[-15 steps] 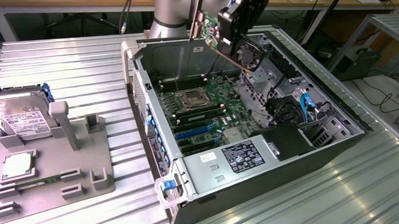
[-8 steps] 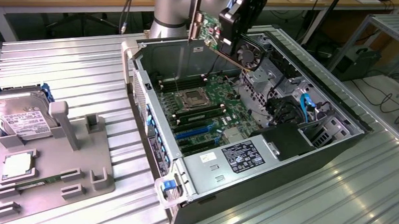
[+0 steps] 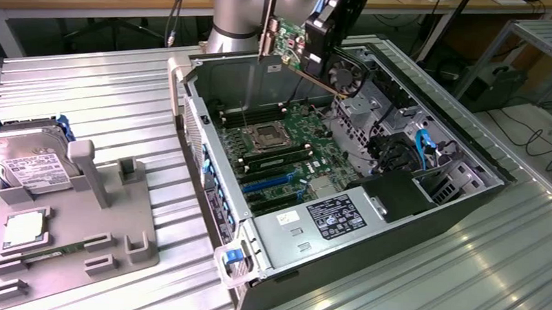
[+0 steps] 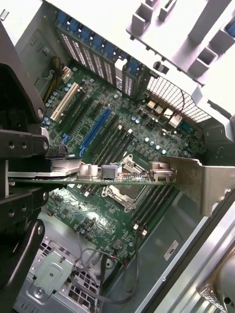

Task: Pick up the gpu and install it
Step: 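Insert the gpu into the slot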

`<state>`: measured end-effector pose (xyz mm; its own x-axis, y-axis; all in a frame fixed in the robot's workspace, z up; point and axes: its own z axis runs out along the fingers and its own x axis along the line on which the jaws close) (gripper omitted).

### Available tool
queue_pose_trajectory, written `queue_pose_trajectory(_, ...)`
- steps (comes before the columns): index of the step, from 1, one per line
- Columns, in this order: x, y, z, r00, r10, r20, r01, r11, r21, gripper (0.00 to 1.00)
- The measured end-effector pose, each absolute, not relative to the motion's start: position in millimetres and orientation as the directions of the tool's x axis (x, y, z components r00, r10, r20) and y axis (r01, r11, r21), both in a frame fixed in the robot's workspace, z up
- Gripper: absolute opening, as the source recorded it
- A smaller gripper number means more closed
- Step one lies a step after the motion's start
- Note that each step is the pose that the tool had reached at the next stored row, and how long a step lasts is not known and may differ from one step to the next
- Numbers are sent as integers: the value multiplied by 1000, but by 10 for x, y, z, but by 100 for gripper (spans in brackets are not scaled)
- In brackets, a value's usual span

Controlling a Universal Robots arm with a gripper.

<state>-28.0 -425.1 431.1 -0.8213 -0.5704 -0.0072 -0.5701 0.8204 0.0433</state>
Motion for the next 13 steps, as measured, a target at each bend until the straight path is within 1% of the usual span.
queue_pose_trajectory(13, -280, -4259, 4310, -764, -645, -7, -645, 763, 43, 28)
